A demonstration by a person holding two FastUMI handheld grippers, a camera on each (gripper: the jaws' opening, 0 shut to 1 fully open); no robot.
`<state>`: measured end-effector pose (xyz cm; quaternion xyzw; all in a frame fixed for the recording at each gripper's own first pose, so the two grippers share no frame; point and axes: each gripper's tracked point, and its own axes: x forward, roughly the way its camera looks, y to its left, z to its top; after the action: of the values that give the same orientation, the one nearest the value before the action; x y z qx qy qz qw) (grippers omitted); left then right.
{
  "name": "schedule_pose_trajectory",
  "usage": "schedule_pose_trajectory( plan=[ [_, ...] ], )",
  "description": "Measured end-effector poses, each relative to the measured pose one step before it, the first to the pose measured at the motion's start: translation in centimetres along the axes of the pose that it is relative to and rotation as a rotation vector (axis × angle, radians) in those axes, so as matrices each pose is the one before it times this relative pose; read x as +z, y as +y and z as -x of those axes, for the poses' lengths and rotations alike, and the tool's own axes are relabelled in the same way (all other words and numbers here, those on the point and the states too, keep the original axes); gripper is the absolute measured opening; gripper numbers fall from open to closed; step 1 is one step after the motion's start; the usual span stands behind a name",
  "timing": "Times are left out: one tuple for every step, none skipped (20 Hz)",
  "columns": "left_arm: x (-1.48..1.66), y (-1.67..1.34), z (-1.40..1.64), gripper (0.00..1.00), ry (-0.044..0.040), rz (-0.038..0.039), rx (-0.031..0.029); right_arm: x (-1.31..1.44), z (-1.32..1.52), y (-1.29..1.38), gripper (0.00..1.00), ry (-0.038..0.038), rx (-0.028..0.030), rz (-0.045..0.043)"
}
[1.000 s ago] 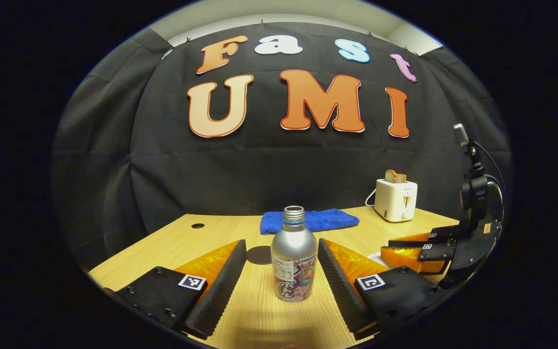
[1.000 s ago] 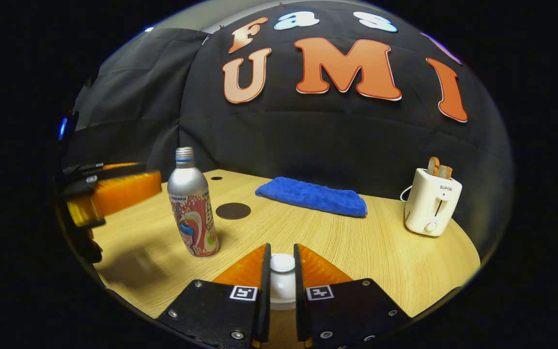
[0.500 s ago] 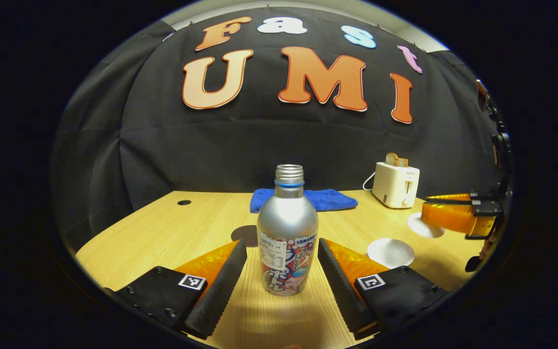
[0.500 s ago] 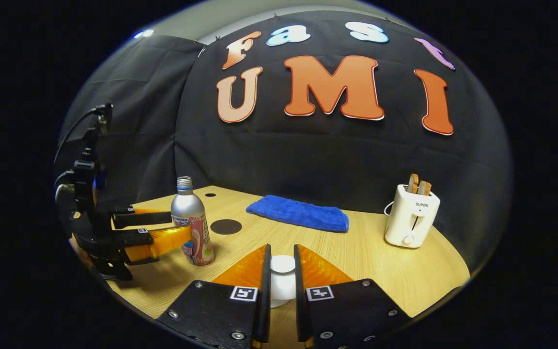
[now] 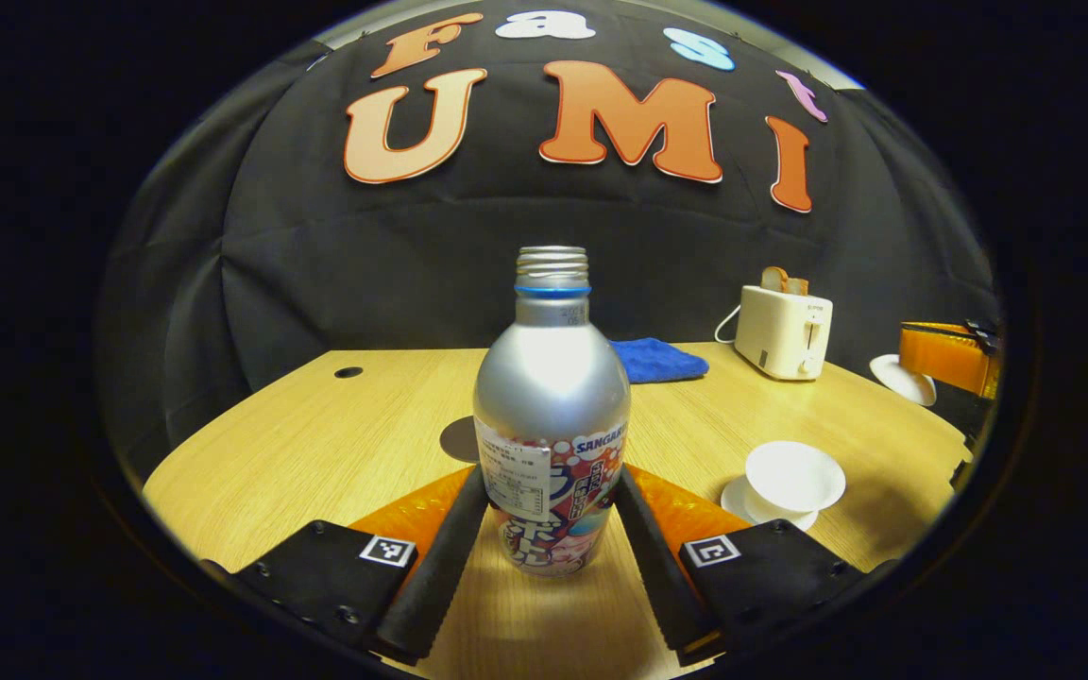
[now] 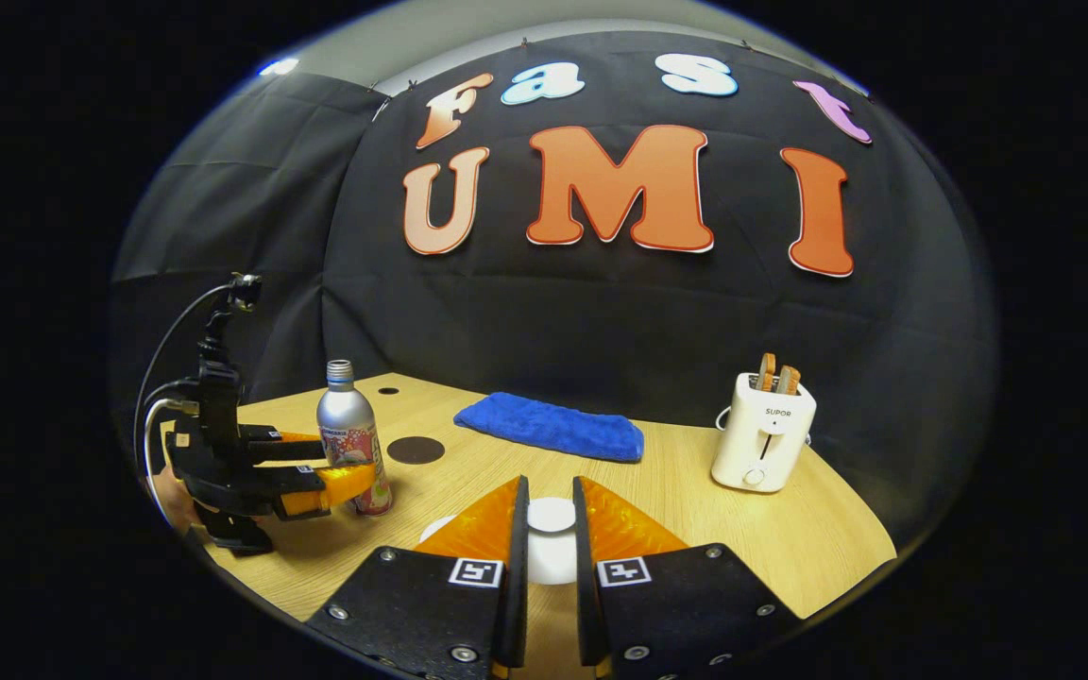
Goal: Open the teacup lid with one hand, grasp the water bottle and pour water into the teacup with the other hand; after pouring, place the water bottle on the coaster and then close the teacup lid.
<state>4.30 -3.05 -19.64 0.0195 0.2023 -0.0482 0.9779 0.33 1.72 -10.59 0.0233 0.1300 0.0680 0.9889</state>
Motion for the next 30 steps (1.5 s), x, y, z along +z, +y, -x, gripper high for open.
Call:
schedule_pose_trajectory(
  plan=[
    [0.474, 0.543, -0.004, 0.83, -0.01034, -0.01898, 0.02196, 0.070, 0.198, -0.289, 0.22, -0.00257, -0.00324, 0.00228],
    [0.222, 0.184, -0.015, 0.86, -0.00171, -0.02833, 0.01432, 0.183, 0.121, -0.348, 0.22, -0.00432, -0.00803, 0.00215],
    [0.502, 0.551, 0.095, 0.86, -0.01332, -0.03606, 0.02411, 0.104, 0.135, -0.243, 0.22, -0.00332, -0.00416, 0.00190],
    [-0.039, 0.396, 0.019, 0.85, -0.00232, -0.04648, 0.01496, 0.079, 0.145, -0.250, 0.22, -0.00344, -0.00688, 0.00158],
    [-0.016, 0.362, 0.221, 0.84, 0.00506, -0.05499, 0.01432, 0.170, 0.167, -0.261, 0.22, -0.00604, -0.00467, 0.00145],
    [0.140, 0.630, 0.191, 0.82, -0.00486, -0.06074, 0.01823, 0.162, 0.112, -0.273, 0.22, -0.00444, -0.00560, -0.00012],
    [0.103, 0.558, 0.260, 0.85, -0.00314, -0.06599, 0.01779, 0.032, 0.185, -0.265, 0.22, -0.00153, -0.00466, -0.00153],
    [0.229, 0.543, 0.077, 0.82, -0.00796, -0.06209, 0.02011, 0.060, 0.098, -0.262, 0.22, -0.00329, -0.00446, -0.00250],
    [0.283, 0.306, 0.095, 0.82, -0.01254, -0.05574, 0.01174, 0.091, 0.131, -0.243, 0.22, -0.00183, -0.00417, -0.00125],
    [0.524, 0.162, -0.051, 0.82, -0.00735, -0.04939, 0.00942, 0.113, 0.156, -0.319, 0.22, -0.00416, -0.00638, -0.00129],
    [0.584, 0.007, -0.112, 0.82, -0.00844, -0.04604, 0.00974, 0.006, 0.175, -0.312, 0.22, -0.00001, -0.00507, -0.00151],
    [0.181, -0.176, 0.124, 0.82, -0.00852, -0.04808, 0.00991, 0.054, 0.168, -0.247, 0.22, -0.00184, -0.00452, -0.00199],
    [0.251, -0.090, 0.078, 0.85, -0.00693, -0.04380, 0.00639, 0.018, 0.108, -0.203, 0.22, -0.00039, -0.00326, -0.00271],
    [0.277, -0.006, 0.074, 0.85, -0.00926, -0.04229, 0.00669, -0.056, 0.177, -0.282, 0.22, -0.00072, -0.00290, -0.00180],
    [0.139, -0.053, -0.025, 0.82, 0.00007, -0.03868, 0.00747, 0.042, 0.103, -0.241, 0.22, -0.00343, -0.00481, -0.00112],
    [0.198, -0.189, -0.132, 0.85, -0.00884, -0.03737, -0.00228, -0.035, 0.179, -0.181, 0.22, 0.00183, -0.00217, 0.00005],
    [0.285, 0.040, 0.029, 0.85, -0.00494, -0.03845, 0.00112, -0.013, 0.101, -0.256, 0.22, -0.00371, -0.00562, -0.00077],
    [-0.089, 0.056, 0.003, 0.82, -0.00434, -0.04674, 0.00030, -0.077, 0.196, -0.190, 0.22, 0.00199, -0.00203, -0.00027],
    [0.036, -0.077, 0.011, 0.82, -0.00642, -0.04818, 0.00407, -0.026, 0.124, -0.185, 0.22, -0.00041, -0.00370, -0.00257],
    [0.103, -0.202, 0.197, 0.85, 0.00095, -0.04803, 0.00162, 0.025, 0.053, -0.164, 0.22, -0.00017, -0.00160, -0.00224],
    [0.158, -0.236, 0.103, 0.82, -0.00358, -0.04378, 0.00049, -0.014, 0.122, -0.127, 0.22, -0.00225, -0.00128, -0.00146],
    [0.208, -0.201, -0.083, 0.85, -0.00429, -0.04074, 0.00051, 0.062, 0.146, -0.131, 0.22, -0.00154, -0.00064, -0.00334],
    [0.182, -0.136, -0.052, 0.85, -0.00353, -0.03085, 0.00039, 0.001, 0.089, 0.020, 0.22, -0.00117, 0.00122, -0.00227],
    [0.210, 0.054, -0.098, 0.82, -0.00441, -0.03507, 0.00296, 0.010, 0.041, -0.070, 0.22, -0.00121, 0.00000, -0.00073],
    [0.317, -0.213, 0.240, 0.82, -0.00048, -0.03709, 0.00275, 0.030, 0.088, 0.024, 0.22, -0.00045, 0.00163, 0.00173],
    [0.243, 0.091, 0.026, 0.82, -0.00469, -0.03372, 0.00630, 0.025, 0.094, -0.057, 0.22, -0.00167, -0.00086, 0.00240],
    [0.178, 0.182, -0.056, 0.82, -0.00547, -0.03570, 0.00670, -0.133, 0.109, -0.004, 0.22, 0.00030, 0.00284, 0.00196],
    [0.126, 0.311, 0.063, 0.85, -0.00701, -0.03593, 0.01073, -0.016, 0.130, -0.026, 0.22, -0.00170, -0.00138, 0.00097],
    [0.064, 0.136, 0.031, 0.82, -0.00187, -0.03355, 0.00701, 0.028, 0.065, -0.098, 0.22, -0.00207, -0.00128, -0.00050],
    [0.270, 0.065, -0.241, 0.85, -0.00365, -0.02590, 0.00217, 0.097, 0.073, -0.092, 0.22, -0.00300, -0.00171, -0.00320]
  ],
)
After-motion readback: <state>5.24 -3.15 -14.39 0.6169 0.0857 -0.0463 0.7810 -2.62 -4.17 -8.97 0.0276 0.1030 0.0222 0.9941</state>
